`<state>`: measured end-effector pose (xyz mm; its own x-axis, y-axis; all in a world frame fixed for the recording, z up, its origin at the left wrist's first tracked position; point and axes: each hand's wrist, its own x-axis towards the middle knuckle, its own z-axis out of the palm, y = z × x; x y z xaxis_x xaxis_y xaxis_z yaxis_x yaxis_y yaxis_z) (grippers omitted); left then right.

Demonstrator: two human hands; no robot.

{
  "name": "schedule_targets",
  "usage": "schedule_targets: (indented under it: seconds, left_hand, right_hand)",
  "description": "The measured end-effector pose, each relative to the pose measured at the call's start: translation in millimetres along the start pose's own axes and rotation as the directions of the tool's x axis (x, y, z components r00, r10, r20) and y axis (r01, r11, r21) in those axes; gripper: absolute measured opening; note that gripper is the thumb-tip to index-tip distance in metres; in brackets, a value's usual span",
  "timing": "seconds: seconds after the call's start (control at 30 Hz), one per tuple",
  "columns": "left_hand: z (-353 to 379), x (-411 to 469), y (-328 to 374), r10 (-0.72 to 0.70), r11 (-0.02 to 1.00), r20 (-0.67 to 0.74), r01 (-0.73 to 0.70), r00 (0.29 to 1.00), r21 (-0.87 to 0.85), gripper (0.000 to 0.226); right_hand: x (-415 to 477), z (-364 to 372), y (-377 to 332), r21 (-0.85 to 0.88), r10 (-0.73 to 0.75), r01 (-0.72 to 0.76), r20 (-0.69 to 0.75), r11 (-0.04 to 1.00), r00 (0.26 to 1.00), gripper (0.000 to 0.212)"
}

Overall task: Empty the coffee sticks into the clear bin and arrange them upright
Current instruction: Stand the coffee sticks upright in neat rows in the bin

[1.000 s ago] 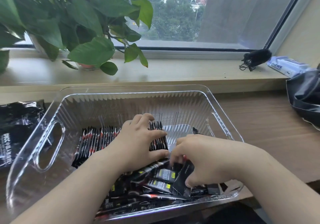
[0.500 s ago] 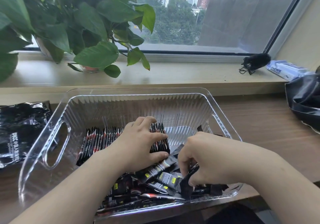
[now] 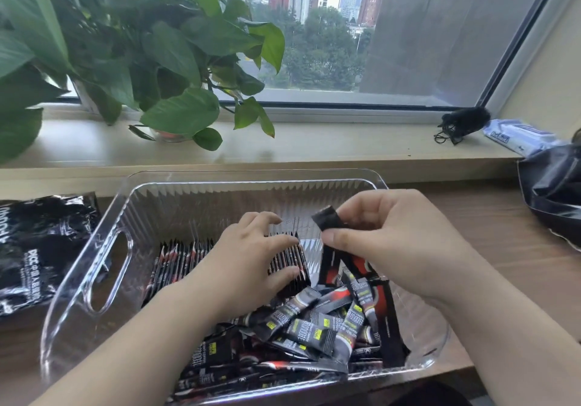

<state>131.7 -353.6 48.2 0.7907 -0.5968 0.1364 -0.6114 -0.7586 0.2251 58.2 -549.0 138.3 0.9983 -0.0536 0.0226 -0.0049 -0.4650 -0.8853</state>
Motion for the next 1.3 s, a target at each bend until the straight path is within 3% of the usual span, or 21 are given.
schedule_targets:
  seconds: [0.07,0.13,0.2,0.27,0.37,0.6,0.83,0.97,1.07,1.3]
  left_hand:
    - [-2.7,-1.4,1.5,-0.029,0.990,-0.113,0.013,0.993,-0.138,0.036]
    - [-5.8,-2.3,5.7,-0.149,0.919,-0.216,0.055,0.965,-0.391,0.024]
    - [-13.8,-4.2,13.2,-0.280,0.707,-0.168,0.085,0.945,-0.703,0.020]
    - [-22.4,-6.9,21.6,-0.270,0.477,-0.049,0.089,0.962,-0.874,0.022]
    - [-26.1,-10.5,27.5,-0.274,0.304,0.053,0.139,0.960,-0.942,0.021]
    - [-17.0,-8.6,24.5,-0.419,0.103,0.176,0.239,0.891,-0.966,0.013]
    - [-12.2,-4.4,33.2,-0.538,0.212,0.084,0.231,0.839,-0.950,0.006]
    - [-5.7,-3.4,29.6,-0.588,0.348,-0.024,0.226,0.808,-0.910,0.007]
    - [-1.7,-3.8,29.3,-0.587,0.438,-0.096,0.215,0.804,-0.873,0.011]
    - [0.8,-5.0,28.7,-0.525,0.466,-0.084,0.203,0.847,-0.861,0.015]
  right_hand:
    - [7.6,6.2,2.0,0.100,0.045,-0.034,-0.116,0.994,0.992,0.015]
    - [14.8,12.3,3.9,0.180,0.079,-0.046,-0.181,0.983,0.980,0.014]
    - [21.1,18.3,6.6,0.261,0.113,-0.063,-0.180,0.963,0.977,0.012]
    - [28.1,23.8,12.4,0.340,0.148,-0.085,-0.165,0.937,0.975,0.013]
    - [35.0,32.7,18.2,0.476,0.179,-0.095,-0.134,0.874,0.975,0.019]
    - [37.3,45.1,27.4,0.565,0.226,-0.127,-0.107,0.815,0.968,0.014]
    - [35.9,51.8,33.5,0.522,0.273,-0.179,-0.108,0.834,0.956,0.009]
    - [36.4,53.0,38.8,0.265,0.204,-0.149,-0.193,0.953,0.960,0.006]
    - [39.1,58.6,40.6,0.115,0.159,-0.134,-0.246,0.984,0.956,0.008]
    - [39.9,57.8,31.4,0.200,0.205,-0.166,-0.191,0.966,0.960,0.008]
